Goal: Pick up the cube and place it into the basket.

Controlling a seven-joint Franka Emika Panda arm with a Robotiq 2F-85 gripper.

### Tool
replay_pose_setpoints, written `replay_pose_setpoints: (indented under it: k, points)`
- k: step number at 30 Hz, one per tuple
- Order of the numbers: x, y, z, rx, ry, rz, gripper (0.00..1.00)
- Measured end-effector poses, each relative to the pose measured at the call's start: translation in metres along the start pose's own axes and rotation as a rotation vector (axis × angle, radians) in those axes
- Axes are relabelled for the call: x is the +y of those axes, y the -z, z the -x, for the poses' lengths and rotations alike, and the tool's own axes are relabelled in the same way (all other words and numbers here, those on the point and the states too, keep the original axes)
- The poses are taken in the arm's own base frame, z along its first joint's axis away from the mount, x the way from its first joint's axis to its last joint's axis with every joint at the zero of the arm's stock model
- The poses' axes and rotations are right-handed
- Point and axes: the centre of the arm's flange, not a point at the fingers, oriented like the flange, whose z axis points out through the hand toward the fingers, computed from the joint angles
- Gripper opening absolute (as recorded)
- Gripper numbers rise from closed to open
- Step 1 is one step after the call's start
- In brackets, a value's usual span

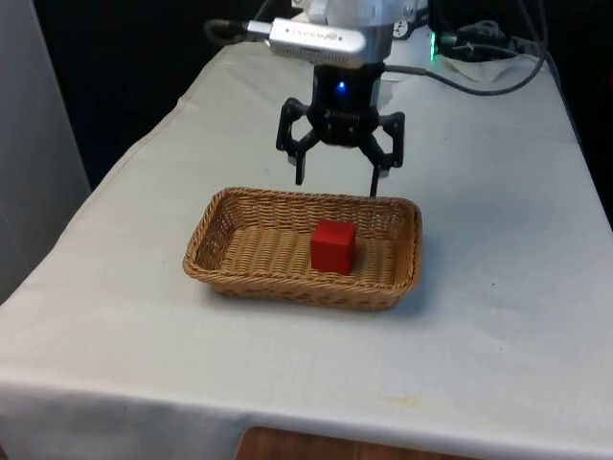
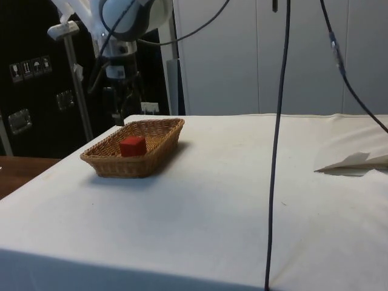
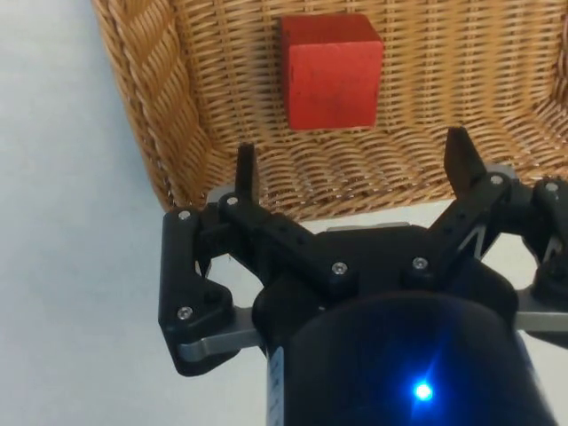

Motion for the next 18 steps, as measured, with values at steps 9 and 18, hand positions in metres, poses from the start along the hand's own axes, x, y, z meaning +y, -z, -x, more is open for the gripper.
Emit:
replay_pose_setpoints:
  k: [9, 18]
  points:
    - [0.002, 0.022, -0.001, 0.01, 0.006, -0.008, 1.0]
    - [0.005, 0.041, 0.0, 0.019, 0.011, -0.014, 1.0]
